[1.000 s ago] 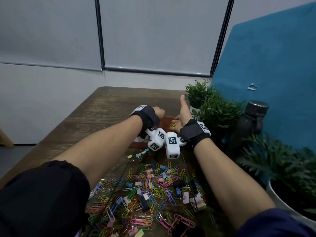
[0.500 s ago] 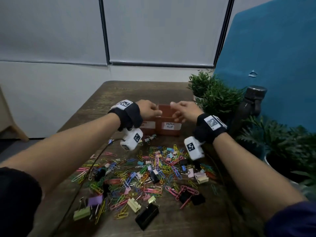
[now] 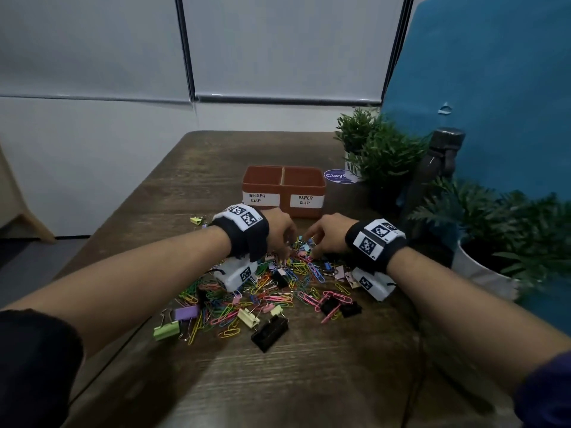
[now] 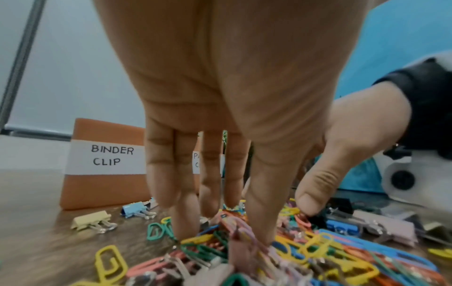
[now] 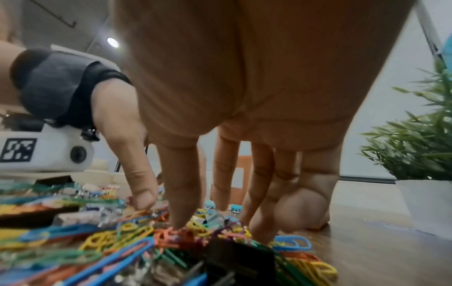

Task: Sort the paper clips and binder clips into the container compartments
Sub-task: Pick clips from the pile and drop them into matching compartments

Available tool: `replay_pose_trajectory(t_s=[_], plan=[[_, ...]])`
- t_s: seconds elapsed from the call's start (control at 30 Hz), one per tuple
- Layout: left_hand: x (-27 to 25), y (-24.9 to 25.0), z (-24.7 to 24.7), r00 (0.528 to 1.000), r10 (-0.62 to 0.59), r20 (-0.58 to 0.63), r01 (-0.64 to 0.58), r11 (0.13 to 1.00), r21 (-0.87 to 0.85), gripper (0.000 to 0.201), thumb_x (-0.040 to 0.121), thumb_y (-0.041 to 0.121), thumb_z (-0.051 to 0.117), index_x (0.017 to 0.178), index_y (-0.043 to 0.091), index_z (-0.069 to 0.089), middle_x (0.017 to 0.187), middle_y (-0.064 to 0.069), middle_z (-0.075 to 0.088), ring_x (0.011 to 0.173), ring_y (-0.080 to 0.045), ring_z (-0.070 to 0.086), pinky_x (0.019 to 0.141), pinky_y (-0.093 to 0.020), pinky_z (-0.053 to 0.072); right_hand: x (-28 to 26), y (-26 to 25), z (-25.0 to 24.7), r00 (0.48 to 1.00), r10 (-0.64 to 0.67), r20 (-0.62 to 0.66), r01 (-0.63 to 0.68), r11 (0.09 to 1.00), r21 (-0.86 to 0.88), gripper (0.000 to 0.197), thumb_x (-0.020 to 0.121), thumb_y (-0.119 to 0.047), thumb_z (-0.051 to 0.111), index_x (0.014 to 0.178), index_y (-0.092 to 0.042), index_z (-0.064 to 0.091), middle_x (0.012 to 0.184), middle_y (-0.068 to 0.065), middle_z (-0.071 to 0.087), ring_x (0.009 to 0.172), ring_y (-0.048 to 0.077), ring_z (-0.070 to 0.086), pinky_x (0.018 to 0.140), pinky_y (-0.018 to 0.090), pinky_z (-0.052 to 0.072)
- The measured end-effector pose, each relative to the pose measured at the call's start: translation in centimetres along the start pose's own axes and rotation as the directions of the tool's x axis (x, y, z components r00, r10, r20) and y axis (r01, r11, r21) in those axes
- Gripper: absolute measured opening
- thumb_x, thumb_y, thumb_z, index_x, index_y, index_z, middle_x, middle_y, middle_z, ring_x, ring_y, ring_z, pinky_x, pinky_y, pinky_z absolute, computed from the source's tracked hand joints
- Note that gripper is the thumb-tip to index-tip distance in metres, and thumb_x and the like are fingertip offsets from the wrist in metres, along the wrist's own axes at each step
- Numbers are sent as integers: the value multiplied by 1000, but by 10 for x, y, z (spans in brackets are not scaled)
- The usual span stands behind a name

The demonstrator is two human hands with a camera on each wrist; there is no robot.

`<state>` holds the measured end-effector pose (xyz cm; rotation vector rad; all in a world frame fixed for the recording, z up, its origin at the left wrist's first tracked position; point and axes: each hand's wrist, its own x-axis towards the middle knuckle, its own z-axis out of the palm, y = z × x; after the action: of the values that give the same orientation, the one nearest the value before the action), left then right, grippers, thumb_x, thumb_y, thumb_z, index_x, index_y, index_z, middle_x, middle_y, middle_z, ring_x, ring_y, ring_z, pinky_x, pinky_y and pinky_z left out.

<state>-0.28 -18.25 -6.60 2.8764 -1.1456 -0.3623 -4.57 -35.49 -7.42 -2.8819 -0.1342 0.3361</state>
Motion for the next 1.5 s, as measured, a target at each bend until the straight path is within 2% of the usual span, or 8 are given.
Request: replay_pose_trajectory(t_s=[0.13, 0.4, 0.57, 0.73, 0.9, 1.0, 1.27, 1.5], plan=[[-3, -7, 5, 999, -34, 6, 35, 993, -112, 17, 76, 25, 81, 91, 21, 73, 85, 8, 72, 80, -10, 68, 75, -28, 56, 3, 3, 4, 1000, -9, -14, 9, 1000, 6, 33, 79, -32, 81, 111, -33, 72, 99, -10, 60, 93, 13, 61, 79, 29, 52], [-19, -16, 13, 999, -32, -42, 25, 987, -160, 13, 85, 19, 71, 97, 24, 70, 76, 10, 67, 76, -9, 68, 74, -28, 56, 4, 6, 1, 1000, -6, -23, 10, 983, 184, 14, 77, -19, 83, 86, -19, 73, 84, -2, 75, 73, 10, 68, 81, 33, 59], [-21, -15, 6, 999, -37, -36, 34, 996, -84, 19, 85, 18, 66, 102, 27, 68, 75, 15, 61, 80, -9, 63, 77, -27, 54, -2, 7, -7, 999, -44, -24, 48, 964, 260, 9, 79, -12, 78, 87, -14, 73, 80, -3, 76, 71, 7, 70, 56, 18, 52], [-7, -7, 1, 987, 28, -160, -41, 996, -81, 17, 88, 28, 68, 104, 26, 69, 82, 15, 62, 77, -5, 59, 76, -28, 51, 0, 14, -12, 995, 11, -101, 26, 933, 359, 22, 76, -17, 83, 94, -17, 70, 69, -9, 65, 58, 5, 61, 45, 15, 43], [10, 11, 5, 994, 103, 46, -108, 985, 137, 46, 88, 45, 65, 126, 19, 59, 115, -2, 56, 102, -20, 56, 80, -29, 45, -1, 26, -11, 999, -4, -37, 18, 923, 384, 16, 72, -30, 87, 82, -22, 77, 61, -10, 67, 61, 6, 59, 60, 29, 53], [15, 12, 8, 991, 109, 73, -118, 984, 130, 47, 85, 45, 69, 125, 22, 62, 115, -1, 58, 103, -18, 56, 82, -28, 45, -5, 33, -13, 999, -21, -39, 38, 863, 504, 17, 75, -26, 86, 84, -15, 77, 60, -4, 67, 53, 7, 57, 53, 24, 49], [13, 8, 16, 994, 100, -49, -103, 994, -46, 22, 82, 36, 75, 97, 22, 67, 88, 7, 66, 76, -8, 59, 62, -19, 44, 16, 53, -21, 964, 222, -146, -106, 824, 556, 12, 81, -19, 80, 83, -13, 70, 55, 0, 65, 41, 9, 55, 41, 21, 42], [7, 7, 12, 993, 78, -93, -94, 979, -182, 19, 76, 29, 81, 87, 20, 68, 75, 13, 65, 65, 1, 56, 57, -15, 39, 38, 50, -20, 930, 312, -197, -226, 903, 365, 18, 77, -14, 82, 88, -17, 68, 77, 3, 71, 54, 16, 63, 45, 21, 46]])
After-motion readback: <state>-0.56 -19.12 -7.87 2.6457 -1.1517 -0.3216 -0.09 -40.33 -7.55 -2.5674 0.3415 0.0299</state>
